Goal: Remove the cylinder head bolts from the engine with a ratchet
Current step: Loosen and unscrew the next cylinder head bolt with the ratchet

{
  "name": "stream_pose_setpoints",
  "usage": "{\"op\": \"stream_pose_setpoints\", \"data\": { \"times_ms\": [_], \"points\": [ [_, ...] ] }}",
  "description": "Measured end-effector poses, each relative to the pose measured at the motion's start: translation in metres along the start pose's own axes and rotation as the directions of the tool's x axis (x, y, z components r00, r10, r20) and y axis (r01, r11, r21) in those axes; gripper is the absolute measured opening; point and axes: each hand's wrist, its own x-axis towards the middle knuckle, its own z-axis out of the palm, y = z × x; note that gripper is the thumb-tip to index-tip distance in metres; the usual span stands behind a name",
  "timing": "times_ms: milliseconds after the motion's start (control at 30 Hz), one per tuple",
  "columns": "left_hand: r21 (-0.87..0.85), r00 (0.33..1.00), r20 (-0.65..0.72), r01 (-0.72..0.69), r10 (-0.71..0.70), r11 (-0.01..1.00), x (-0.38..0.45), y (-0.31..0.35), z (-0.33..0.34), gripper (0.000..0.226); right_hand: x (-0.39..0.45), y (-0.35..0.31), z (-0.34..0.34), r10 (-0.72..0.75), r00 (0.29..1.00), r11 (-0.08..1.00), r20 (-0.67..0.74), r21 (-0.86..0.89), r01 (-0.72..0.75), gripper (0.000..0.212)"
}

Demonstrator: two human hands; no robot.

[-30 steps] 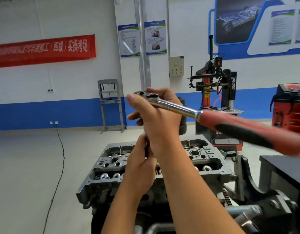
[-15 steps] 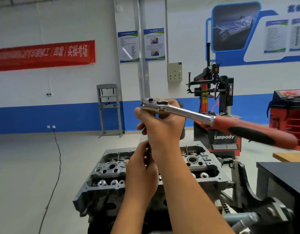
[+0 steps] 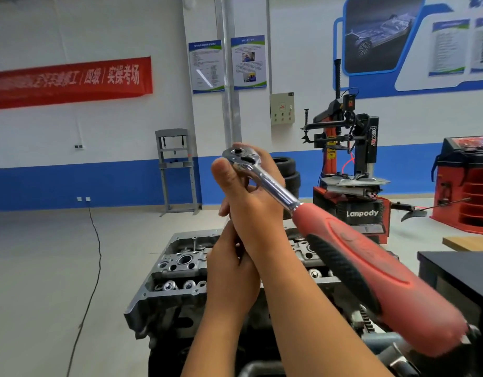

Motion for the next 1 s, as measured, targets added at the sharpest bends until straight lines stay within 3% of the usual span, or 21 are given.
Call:
{"op": "stream_pose_setpoints", "data": {
  "times_ms": [133, 267, 333, 400, 500, 600, 667, 767, 833, 900, 1000],
  "points": [
    [0.032, 0.998, -0.005, -0.055, 0.055, 0.998, -0.001, 0.000, 0.002, 0.024, 0.004, -0.002, -0.002, 0.061, 0.998, 0.995, -0.010, 0.084, -0.060, 0.034],
    [-0.002, 0.997, 0.068, -0.026, 0.026, 1.000, 0.003, -0.004, -0.005, 0.022, 0.011, -0.002, -0.015, 0.185, 0.960, 0.932, 0.211, 0.271, -0.239, 0.069],
    [-0.047, 0.988, 0.154, 0.017, -0.009, 0.999, 0.004, -0.004, -0.010, 0.020, 0.016, 0.000, -0.021, 0.224, 0.937, 0.892, 0.267, 0.331, -0.307, 0.075],
    [-0.007, 0.980, 0.196, 0.042, -0.039, 0.999, 0.006, -0.004, -0.012, 0.019, 0.020, 0.001, -0.026, 0.280, 0.914, 0.865, 0.295, 0.337, -0.373, 0.074],
    [0.089, 0.987, 0.160, 0.020, -0.034, 0.996, 0.007, -0.005, -0.009, 0.013, 0.023, 0.002, -0.026, 0.339, 0.889, 0.860, 0.308, 0.282, -0.425, 0.088],
    [0.117, 0.996, 0.090, 0.018, -0.029, 0.993, 0.006, -0.003, -0.004, 0.018, 0.021, 0.003, -0.018, 0.309, 0.933, 0.873, 0.182, 0.335, -0.355, 0.089],
    [0.125, 0.999, 0.045, 0.019, -0.024, 0.992, 0.005, -0.002, -0.001, 0.022, 0.018, 0.003, -0.015, 0.282, 0.958, 0.867, 0.046, 0.416, -0.275, 0.071],
    [0.163, 1.000, -0.003, 0.017, -0.017, 0.986, 0.002, -0.003, 0.004, 0.026, 0.015, 0.001, -0.016, 0.250, 0.965, 0.893, -0.076, 0.404, -0.199, 0.040],
    [0.179, 1.000, -0.031, 0.002, 0.003, 0.984, 0.000, -0.003, 0.006, 0.028, 0.015, -0.003, -0.015, 0.200, 0.974, 0.927, -0.108, 0.343, -0.153, 0.026],
    [0.193, 0.997, -0.047, -0.047, 0.057, 0.980, -0.001, -0.002, 0.007, 0.031, 0.014, -0.008, -0.010, 0.120, 0.977, 0.964, -0.179, 0.257, -0.071, 0.032],
    [0.143, 0.997, -0.009, -0.080, 0.083, 0.987, -0.001, -0.003, 0.001, 0.037, 0.015, -0.010, -0.001, -0.070, 0.947, 0.997, -0.314, -0.046, 0.058, 0.040]
  ]
}}
